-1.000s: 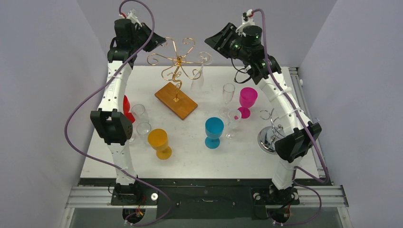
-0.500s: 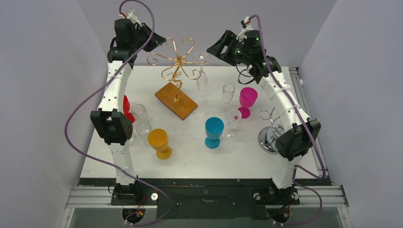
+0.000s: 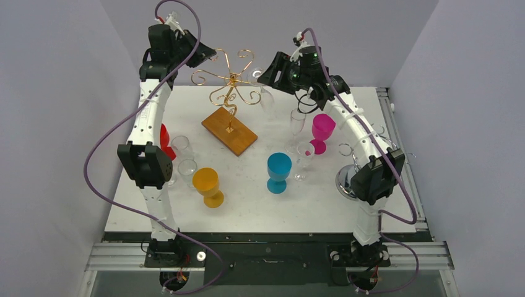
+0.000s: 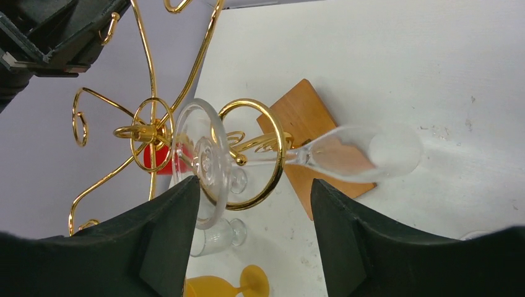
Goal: Take the wine glass off the wine glass rack
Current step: Pick up the wine glass from the wine rack.
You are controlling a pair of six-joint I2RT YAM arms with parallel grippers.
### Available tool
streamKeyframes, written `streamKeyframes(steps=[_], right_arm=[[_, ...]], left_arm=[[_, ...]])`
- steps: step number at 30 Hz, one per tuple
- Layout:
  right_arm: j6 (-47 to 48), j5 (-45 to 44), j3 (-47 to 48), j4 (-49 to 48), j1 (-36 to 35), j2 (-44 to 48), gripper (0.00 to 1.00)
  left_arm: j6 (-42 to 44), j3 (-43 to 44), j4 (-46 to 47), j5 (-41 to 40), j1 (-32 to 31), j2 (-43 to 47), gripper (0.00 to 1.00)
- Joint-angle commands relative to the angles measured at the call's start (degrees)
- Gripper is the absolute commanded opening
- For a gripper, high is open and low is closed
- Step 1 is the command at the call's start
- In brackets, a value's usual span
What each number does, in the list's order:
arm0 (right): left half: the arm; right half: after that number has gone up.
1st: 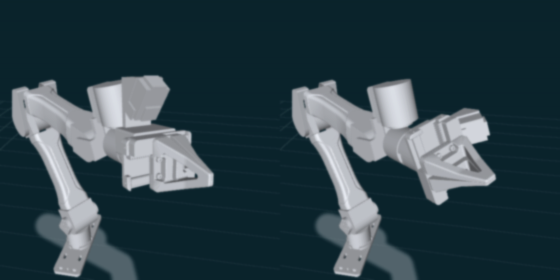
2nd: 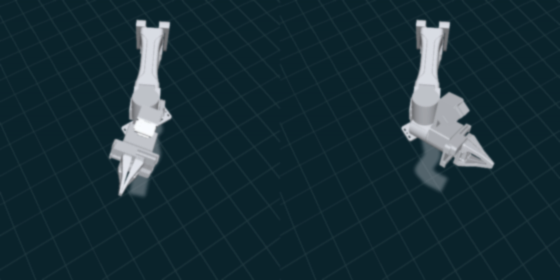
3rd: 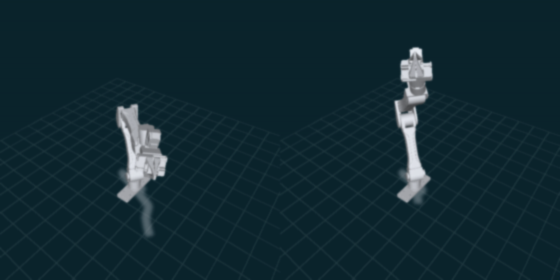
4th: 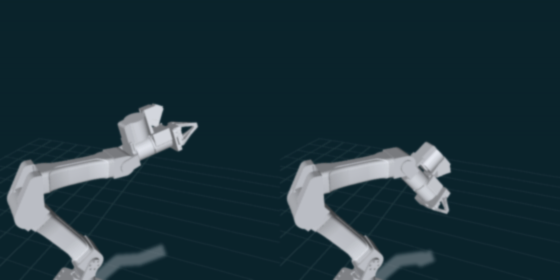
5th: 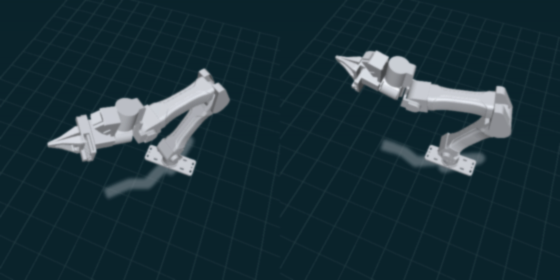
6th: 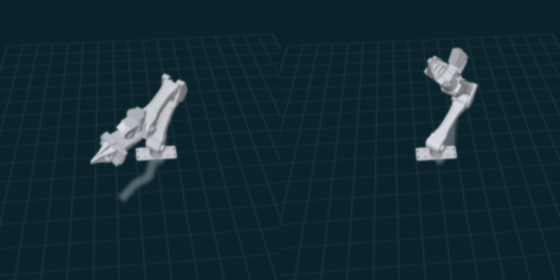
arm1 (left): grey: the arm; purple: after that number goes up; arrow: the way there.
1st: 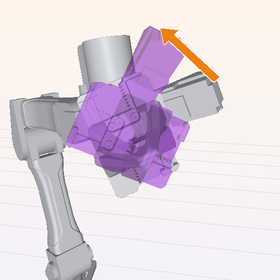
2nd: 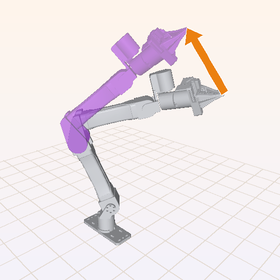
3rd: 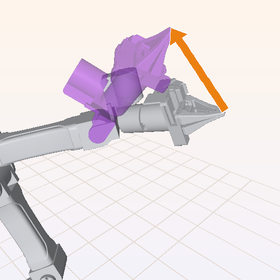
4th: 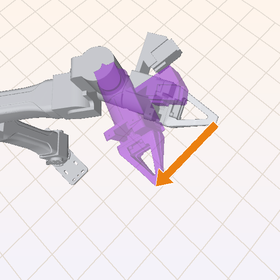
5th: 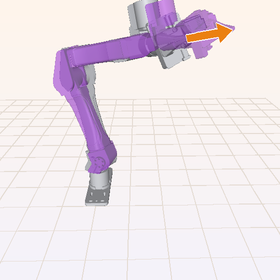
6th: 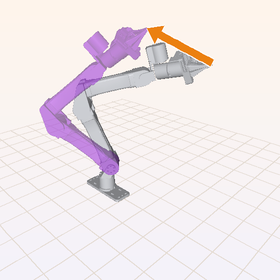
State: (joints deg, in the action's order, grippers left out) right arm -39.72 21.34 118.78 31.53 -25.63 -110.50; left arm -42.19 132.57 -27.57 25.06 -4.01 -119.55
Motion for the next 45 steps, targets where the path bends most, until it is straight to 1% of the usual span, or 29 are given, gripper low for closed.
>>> streamKeyframes(steps=[1, 3, 6, 9, 10, 12, 19, 22, 25, 37, 45], right_arm=[[-0.09, -2.65, 0.38, 1.35, -0.47, -0.35, 0.54], [-1.20, -2.88, -1.42, -0.78, -0.40, 0.34, 0.50], [-2.22, -3.45, -2.52, -1.47, -0.27, 0.96, 0.42], [-2.64, -3.62, -3.39, -2.24, -0.10, 1.47, 0.38], [-2.97, -3.62, -3.56, -2.34, 0.06, 1.62, 0.34], [-3.57, -3.47, -4.32, -2.98, 0.19, 2.08, 0.31], [-4.60, -2.49, -4.74, -3.50, 0.11, 1.88, 0.24], [-4.90, -2.70, -5.21, -3.65, -0.03, 2.00, 0.16], [-5.25, -2.75, -5.46, -3.87, -0.10, 1.94, 0.12], [-7.65, -2.80, -4.42, -4.11, -1.18, 1.08, 0.00], [-9.50, -2.77, -1.12, -3.73, -1.50, -1.11, 0.00]], left_arm=[[1.61, 0.17, -2.31, 2.10, -0.50, -0.47, 0.00], [1.61, 0.07, -2.31, 2.03, -0.41, -0.43, 0.00], [1.46, 0.07, -2.26, 2.08, -0.24, -0.38, 0.00], [1.29, 0.06, -2.33, 2.02, -0.01, -0.34, 0.00], [1.31, 0.03, -2.32, 2.02, 0.03, -0.34, 0.00], [1.27, 0.02, -2.34, 1.95, 0.17, -0.34, 0.00], [1.03, 0.07, -2.35, 2.01, 0.58, -0.51, 0.00], [0.87, 0.05, -2.33, 1.93, 0.58, -0.56, 0.00], [0.80, 0.05, -2.39, 2.01, 0.58, -0.66, 0.00], [0.69, -0.10, -2.42, 1.84, 1.17, -1.25, 0.00], [1.01, -0.17, -2.43, 2.01, 1.62, -1.61, 0.08]])
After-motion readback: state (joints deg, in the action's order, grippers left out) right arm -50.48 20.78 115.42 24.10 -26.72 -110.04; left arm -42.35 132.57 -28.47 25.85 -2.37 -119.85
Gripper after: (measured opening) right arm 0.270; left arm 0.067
